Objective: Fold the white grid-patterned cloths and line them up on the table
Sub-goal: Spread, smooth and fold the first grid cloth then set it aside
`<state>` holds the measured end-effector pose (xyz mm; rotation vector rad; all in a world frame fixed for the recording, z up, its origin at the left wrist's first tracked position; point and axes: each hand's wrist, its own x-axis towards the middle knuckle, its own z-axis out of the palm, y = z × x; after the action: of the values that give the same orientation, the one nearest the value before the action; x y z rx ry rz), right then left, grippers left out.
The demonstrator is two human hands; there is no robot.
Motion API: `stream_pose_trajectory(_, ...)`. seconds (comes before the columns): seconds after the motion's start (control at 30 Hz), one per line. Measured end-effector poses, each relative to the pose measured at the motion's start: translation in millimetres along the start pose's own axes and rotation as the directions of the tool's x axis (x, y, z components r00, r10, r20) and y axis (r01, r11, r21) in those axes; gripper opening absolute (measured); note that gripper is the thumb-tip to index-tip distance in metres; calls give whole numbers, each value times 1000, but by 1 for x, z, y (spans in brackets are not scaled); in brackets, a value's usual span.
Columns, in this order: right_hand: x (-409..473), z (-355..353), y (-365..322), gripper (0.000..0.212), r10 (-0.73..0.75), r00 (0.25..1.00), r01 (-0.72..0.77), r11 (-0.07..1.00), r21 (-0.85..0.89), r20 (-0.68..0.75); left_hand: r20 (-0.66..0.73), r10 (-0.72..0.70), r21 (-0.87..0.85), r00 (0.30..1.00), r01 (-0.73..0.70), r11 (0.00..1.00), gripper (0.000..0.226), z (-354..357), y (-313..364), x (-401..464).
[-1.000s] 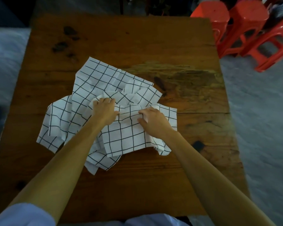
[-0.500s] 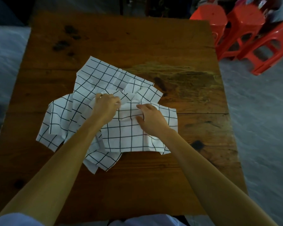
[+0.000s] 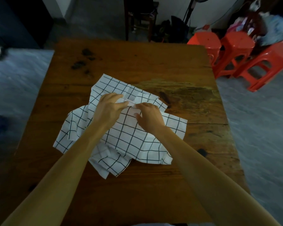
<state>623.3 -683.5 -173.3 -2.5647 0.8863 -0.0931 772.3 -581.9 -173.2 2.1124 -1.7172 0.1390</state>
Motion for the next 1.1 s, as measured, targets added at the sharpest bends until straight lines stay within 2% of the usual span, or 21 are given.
stream_pose_trajectory(0.1,-8,-13,-7,18,16,997,-11,998,60,-71,-70,22,-53,997,-25,998,18,-18,3,3)
stream_pose_trajectory(0.17,-12,-28,-9,11,77,997,-78,995,62,16,-89,60,-64,994,-65,996,16,-32,6,9)
stream_pose_trajectory(0.27,-19,-50,-7,19,152,979,-159,986,41,137,-131,84,-71,988,-93,993,16,-57,13,19)
stream_pose_trajectory(0.37,-29,-74,1,12,217,960,-226,974,34,177,-159,62,-79,985,-75,994,16,-83,18,31)
stream_pose_trajectory(0.47,-36,-98,14,25,299,937,-300,954,-23,178,-184,82,-59,980,-94,994,16,-103,21,47)
stream_pose_trajectory(0.53,-38,-116,23,27,358,927,-356,934,-38,111,-178,59,-59,982,-71,996,17,-113,23,58)
stream_pose_trajectory(0.6,-36,-138,29,25,384,922,-386,921,-56,-52,-184,19,-95,983,-37,995,21,-124,25,69)
stream_pose_trajectory(0.7,-36,-177,31,22,363,872,-400,915,-51,-328,-197,-21,-198,980,-19,980,23,-142,34,88)
stream_pose_trajectory(0.8,-40,-215,33,19,285,811,-374,924,-79,-511,-176,10,-212,984,-48,976,23,-154,49,105)
stream_pose_trajectory(0.97,-63,-252,36,22,152,706,-300,949,-98,-691,-255,17,-249,967,-83,965,27,-170,75,106)
stream_pose_trajectory(1.1,-95,-257,42,17,26,645,-182,976,-120,-764,-306,44,-220,951,-116,969,27,-180,100,91)
